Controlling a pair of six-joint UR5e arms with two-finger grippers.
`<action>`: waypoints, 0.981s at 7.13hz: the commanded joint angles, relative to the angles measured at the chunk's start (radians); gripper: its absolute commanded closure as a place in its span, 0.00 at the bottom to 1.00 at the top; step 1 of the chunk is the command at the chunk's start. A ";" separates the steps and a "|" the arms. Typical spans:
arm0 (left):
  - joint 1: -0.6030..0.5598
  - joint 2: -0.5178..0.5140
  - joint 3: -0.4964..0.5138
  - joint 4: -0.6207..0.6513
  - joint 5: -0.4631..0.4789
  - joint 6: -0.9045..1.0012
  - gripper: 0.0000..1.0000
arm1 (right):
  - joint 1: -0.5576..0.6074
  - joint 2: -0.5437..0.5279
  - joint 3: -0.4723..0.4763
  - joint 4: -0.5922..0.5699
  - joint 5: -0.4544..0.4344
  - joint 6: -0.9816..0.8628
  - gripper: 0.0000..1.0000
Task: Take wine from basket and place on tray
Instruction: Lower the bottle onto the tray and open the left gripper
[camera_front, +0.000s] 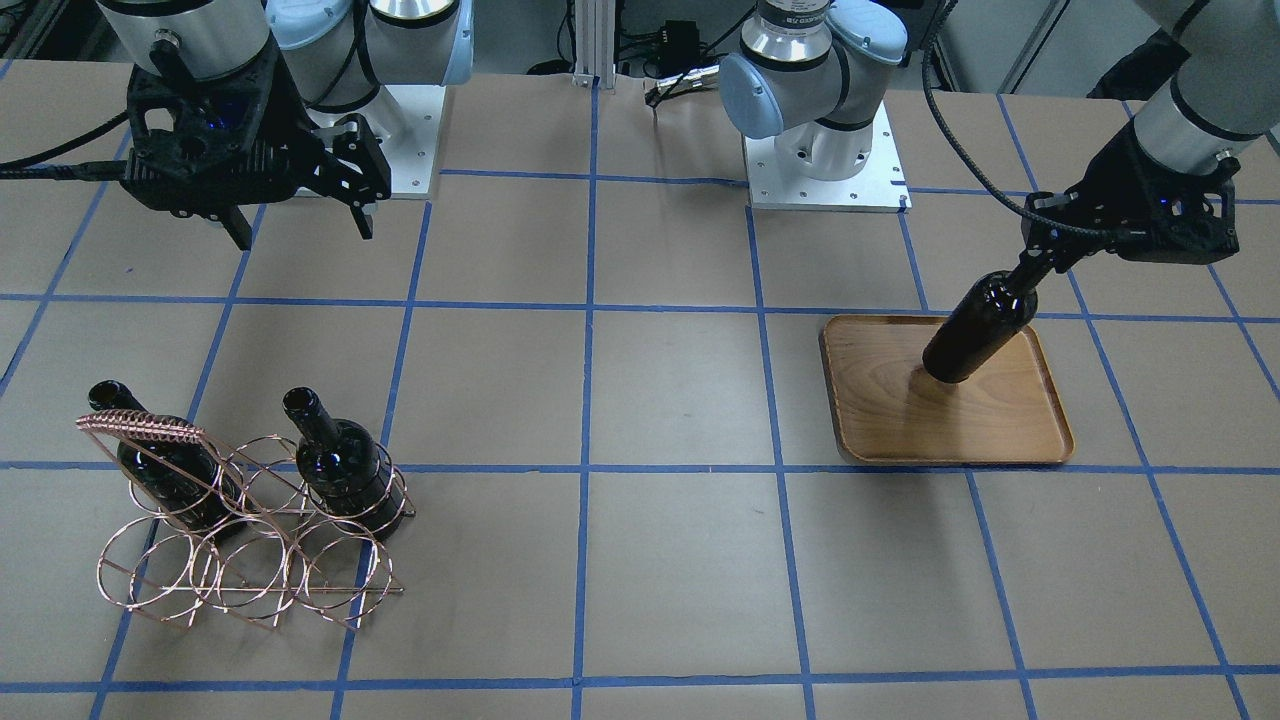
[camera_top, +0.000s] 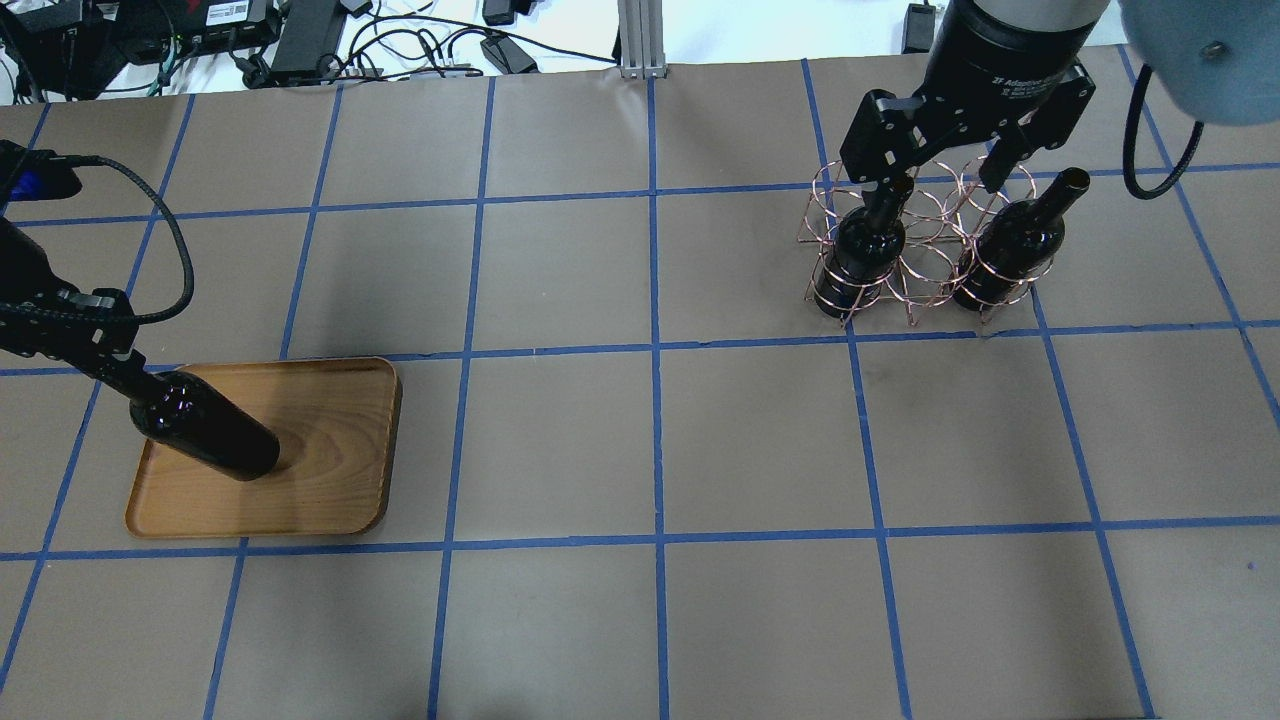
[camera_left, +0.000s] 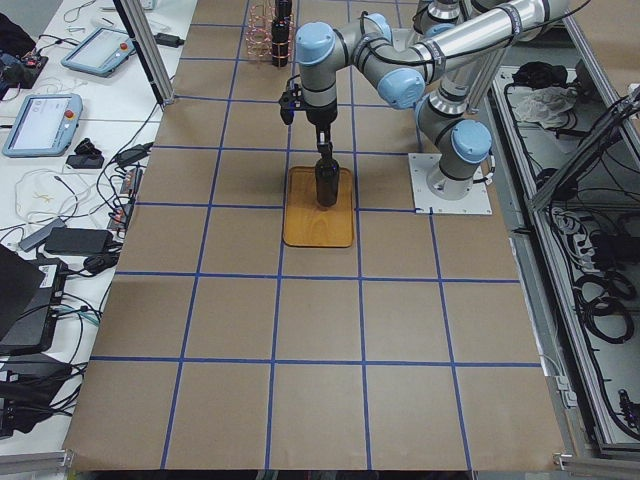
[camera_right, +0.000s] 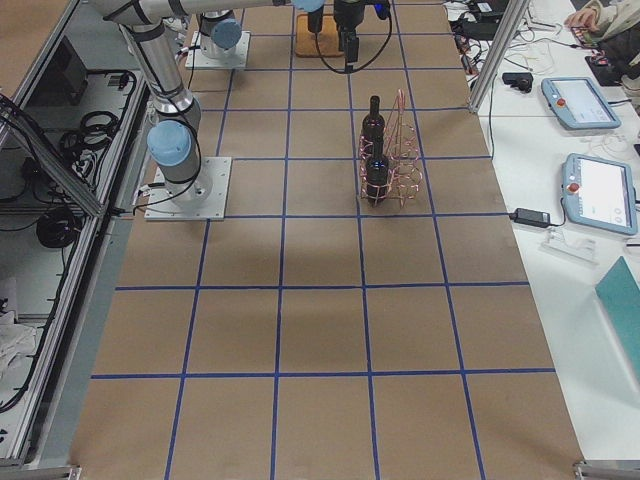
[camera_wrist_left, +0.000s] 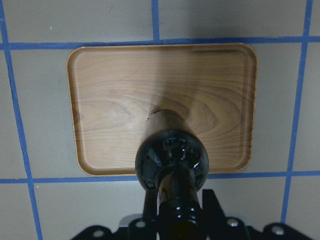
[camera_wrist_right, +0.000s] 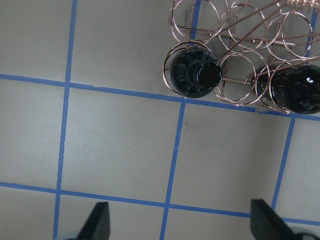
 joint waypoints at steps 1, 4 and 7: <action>0.002 -0.016 -0.003 0.020 -0.001 -0.001 0.99 | 0.000 -0.001 0.000 0.000 0.001 0.000 0.00; 0.002 -0.024 -0.003 0.019 0.005 0.006 0.00 | 0.000 -0.001 0.000 0.000 0.001 -0.001 0.00; -0.018 -0.017 0.032 0.019 -0.003 -0.018 0.01 | 0.000 -0.001 0.000 0.000 0.001 0.000 0.00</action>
